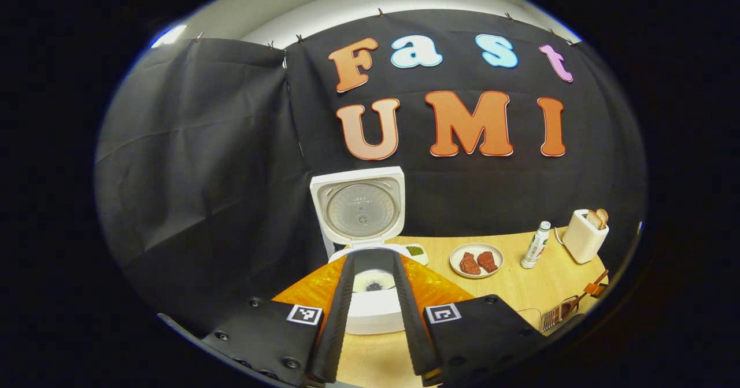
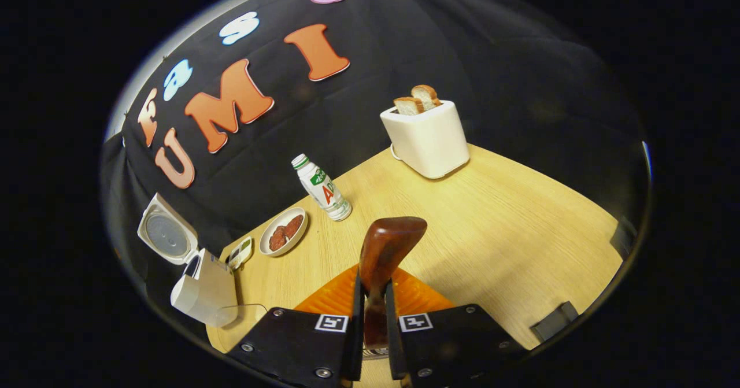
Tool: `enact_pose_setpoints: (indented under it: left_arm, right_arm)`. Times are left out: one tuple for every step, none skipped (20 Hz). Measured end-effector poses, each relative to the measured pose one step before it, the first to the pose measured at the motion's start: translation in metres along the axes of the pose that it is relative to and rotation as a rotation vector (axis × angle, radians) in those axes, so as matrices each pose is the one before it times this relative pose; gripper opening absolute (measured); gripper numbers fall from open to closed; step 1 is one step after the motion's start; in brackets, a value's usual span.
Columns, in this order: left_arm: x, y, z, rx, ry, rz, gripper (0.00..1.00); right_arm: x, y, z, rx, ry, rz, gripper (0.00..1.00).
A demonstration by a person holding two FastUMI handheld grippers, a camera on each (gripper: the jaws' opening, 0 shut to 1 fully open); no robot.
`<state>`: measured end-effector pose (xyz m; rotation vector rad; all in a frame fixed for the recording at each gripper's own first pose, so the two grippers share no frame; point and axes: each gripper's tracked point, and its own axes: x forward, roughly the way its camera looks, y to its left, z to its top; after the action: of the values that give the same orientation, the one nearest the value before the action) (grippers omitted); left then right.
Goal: Close the left gripper, press the button to open the rice cooker; take a wooden spoon from the chopstick holder with the right hand, scoop a spoonful of rice and pour it into the rice cooker, then put the wooden spoon back into the chopstick holder.
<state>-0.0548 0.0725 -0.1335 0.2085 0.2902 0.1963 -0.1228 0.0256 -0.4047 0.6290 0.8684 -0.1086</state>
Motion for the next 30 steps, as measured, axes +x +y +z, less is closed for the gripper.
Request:
enact_pose_setpoints:
  left_arm:
    - [0.00144,-0.00172,0.00159,0.01134,-0.00513,-0.00537,0.46]
    - [0.00159,-0.00189,0.00192,0.00753,-0.00581,-0.00639,0.51]
    - [0.00153,-0.00159,0.00101,0.00314,-0.00556,-0.00843,0.51]
    - [0.00176,-0.00138,0.00078,-0.00114,-0.00243,-0.00704,0.51]
    - [0.00190,-0.00118,-0.00144,-0.00238,0.00323,-0.00976,0.51]
    - [0.00284,-0.00053,-0.00044,-0.00197,0.00327,-0.00635,0.51]
    - [0.00263,-0.00063,-0.00286,-0.00131,0.00461,-0.00848,0.51]
    - [0.00249,0.00062,0.00021,-0.00130,0.00308,-0.00703,0.51]
    - [0.00174,0.00051,-0.00077,-0.00045,0.00234,-0.00653,0.51]
    - [0.00270,-0.00021,-0.00121,0.00018,0.00131,-0.00610,0.51]
    - [0.00287,0.00073,-0.00024,-0.00143,-0.00024,-0.00705,0.51]
    - [0.00284,-0.00029,0.00006,-0.00419,0.00204,-0.01075,0.51]
    - [0.00142,0.00103,-0.00231,-0.00770,0.00190,-0.00954,0.46]
    - [0.00217,0.00008,-0.00247,-0.01089,0.00545,-0.01230,0.51]
    - [0.00181,-0.00229,-0.00379,-0.01427,0.00563,-0.01950,0.51]
    - [0.00047,0.00286,-0.00193,-0.00942,0.00317,-0.00464,0.55]
    - [0.00178,0.00359,-0.00251,-0.00797,0.00357,-0.00991,0.63]
    - [0.00177,0.00316,-0.00177,-0.00584,0.00274,-0.00134,0.70]
    - [0.00185,0.00457,-0.00225,-0.00247,0.00065,0.00127,0.70]
    - [0.00115,0.00488,-0.00203,-0.00257,0.00075,0.00245,0.70]
    - [0.00031,0.00461,-0.00173,-0.00431,-0.00003,0.00241,0.70]
    - [0.00120,0.00403,-0.00190,-0.00661,0.00347,0.00047,0.74]
    - [0.00035,0.00473,-0.00407,-0.00707,0.00558,0.00129,0.74]
    - [0.00062,0.00337,-0.00265,-0.00979,0.00858,-0.00541,0.74]
    - [0.00050,0.00666,-0.00150,-0.00902,0.00158,0.00816,0.74]
    - [-0.00052,0.00672,-0.00025,-0.00983,-0.00250,0.00234,0.83]
    - [-0.00038,0.00275,-0.00298,-0.00901,-0.00038,0.00222,0.92]
    - [0.00005,0.00726,-0.00068,-0.00389,0.00116,0.01912,0.96]
    - [-0.00053,0.00886,-0.00169,-0.00512,-0.00427,0.01969,0.97]
    - [-0.00092,0.00696,0.00016,-0.00532,-0.00530,0.01984,0.99]
  right_arm:
    - [-0.00062,-0.00044,-0.00057,0.00074,-0.00155,-0.01060,0.17]
    - [-0.00134,-0.00051,-0.00098,-0.00403,0.00211,-0.00822,0.16]
    - [-0.00109,0.00018,0.00018,0.00210,0.00131,-0.00616,0.14]
    - [-0.00295,0.00089,-0.00013,0.00259,0.00881,-0.00431,0.13]
    - [-0.00123,0.00028,0.00259,0.00192,-0.00415,-0.00721,0.13]
    - [-0.00383,0.00189,0.00435,0.00792,-0.00968,-0.00165,0.12]
    - [-0.00242,0.00216,0.00702,0.00217,-0.01658,-0.00351,0.11]
    - [-0.00411,0.00421,0.00496,-0.00117,-0.01450,0.00194,0.11]
    - [-0.00457,0.00410,0.00730,-0.01165,-0.01123,0.00035,0.11]
    - [-0.00669,0.00531,0.00375,-0.01578,-0.00793,0.00057,0.11]
    - [-0.00634,0.00582,0.00727,-0.02070,-0.02014,0.00335,0.11]
    - [-0.00758,0.00713,0.00843,-0.01751,-0.02336,0.00554,0.11]
    - [-0.00715,0.00819,0.00818,-0.01899,-0.02104,0.00851,0.11]
    - [-0.00574,0.00820,0.00704,-0.02227,-0.02318,0.00738,0.11]
    - [-0.00704,0.00952,0.00820,-0.02014,-0.02053,0.01238,0.11]
    - [-0.00544,0.01054,0.00514,-0.00567,-0.01468,0.01970,0.11]
    - [-0.00477,0.01257,0.00573,-0.00319,-0.00975,0.02113,0.11]
    - [-0.00511,0.01257,0.00264,-0.00052,-0.00876,0.02198,0.11]
    - [-0.00259,0.01285,0.00182,-0.00295,-0.00664,0.02112,0.11]
    - [-0.00210,0.01278,-0.00138,-0.00559,0.00014,0.02693,0.11]
    - [-0.00195,0.01436,-0.00184,-0.00265,0.00321,0.02941,0.11]
    - [-0.00033,0.01431,-0.00340,-0.00557,0.00543,0.02988,0.11]
    - [0.00307,0.01226,-0.00613,-0.01340,0.01162,0.02050,0.11]
    - [0.00060,0.00850,-0.00895,-0.02043,0.01307,0.01219,0.11]
    - [0.00134,0.00976,-0.00644,-0.02024,0.00872,0.01211,0.11]
    - [-0.00105,0.01032,-0.00631,-0.02440,0.00960,0.01639,0.11]
    - [0.00165,0.00866,-0.00748,-0.02726,0.01382,0.01215,0.11]
    - [0.00071,0.00516,-0.00650,-0.03206,0.01133,0.00821,0.11]
    - [0.00273,0.00543,-0.00396,-0.03389,0.00652,0.00287,0.11]
    - [0.00348,0.00412,-0.00381,-0.03401,0.00325,0.00242,0.11]
